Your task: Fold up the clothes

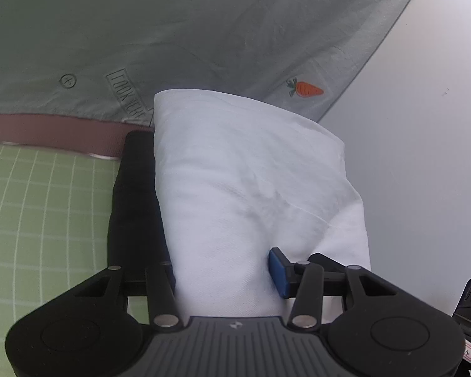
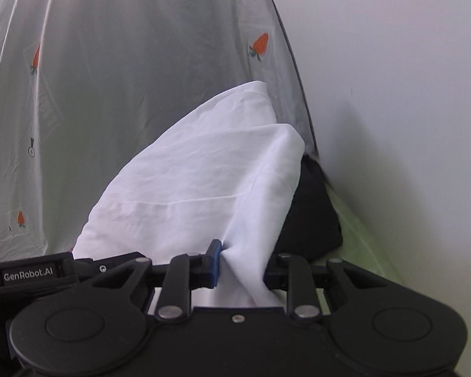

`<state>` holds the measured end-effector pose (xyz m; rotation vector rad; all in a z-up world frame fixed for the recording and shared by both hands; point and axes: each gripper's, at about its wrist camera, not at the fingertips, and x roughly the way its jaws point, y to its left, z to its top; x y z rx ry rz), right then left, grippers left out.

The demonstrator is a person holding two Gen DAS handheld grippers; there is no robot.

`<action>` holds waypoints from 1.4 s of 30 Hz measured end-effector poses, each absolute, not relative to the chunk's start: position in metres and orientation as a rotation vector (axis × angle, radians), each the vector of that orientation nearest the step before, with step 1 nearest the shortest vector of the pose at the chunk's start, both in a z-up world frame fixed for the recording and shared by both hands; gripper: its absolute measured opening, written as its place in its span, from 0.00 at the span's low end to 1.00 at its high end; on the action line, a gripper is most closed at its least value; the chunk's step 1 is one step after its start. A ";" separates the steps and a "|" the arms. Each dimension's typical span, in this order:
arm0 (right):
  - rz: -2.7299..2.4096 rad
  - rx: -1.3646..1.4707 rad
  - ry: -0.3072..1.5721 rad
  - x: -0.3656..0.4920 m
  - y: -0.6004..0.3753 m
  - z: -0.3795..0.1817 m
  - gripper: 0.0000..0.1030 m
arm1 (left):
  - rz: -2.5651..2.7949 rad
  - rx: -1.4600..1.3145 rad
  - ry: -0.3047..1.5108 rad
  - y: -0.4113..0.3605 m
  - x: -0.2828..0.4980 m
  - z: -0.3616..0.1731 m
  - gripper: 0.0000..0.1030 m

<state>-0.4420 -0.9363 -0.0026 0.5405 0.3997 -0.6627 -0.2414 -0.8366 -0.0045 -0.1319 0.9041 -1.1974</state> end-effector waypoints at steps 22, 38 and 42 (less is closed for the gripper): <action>-0.822 0.366 0.547 -0.387 -0.987 -0.097 0.71 | -0.951 0.189 0.701 -0.878 -0.230 -0.084 0.99; -0.839 0.386 0.542 -0.506 -0.849 -0.025 0.88 | -0.966 0.125 0.677 -0.721 -0.328 -0.007 1.00; -0.817 0.379 0.557 -0.529 -0.811 -0.026 0.96 | -0.985 0.161 0.654 -0.695 -0.352 -0.006 1.00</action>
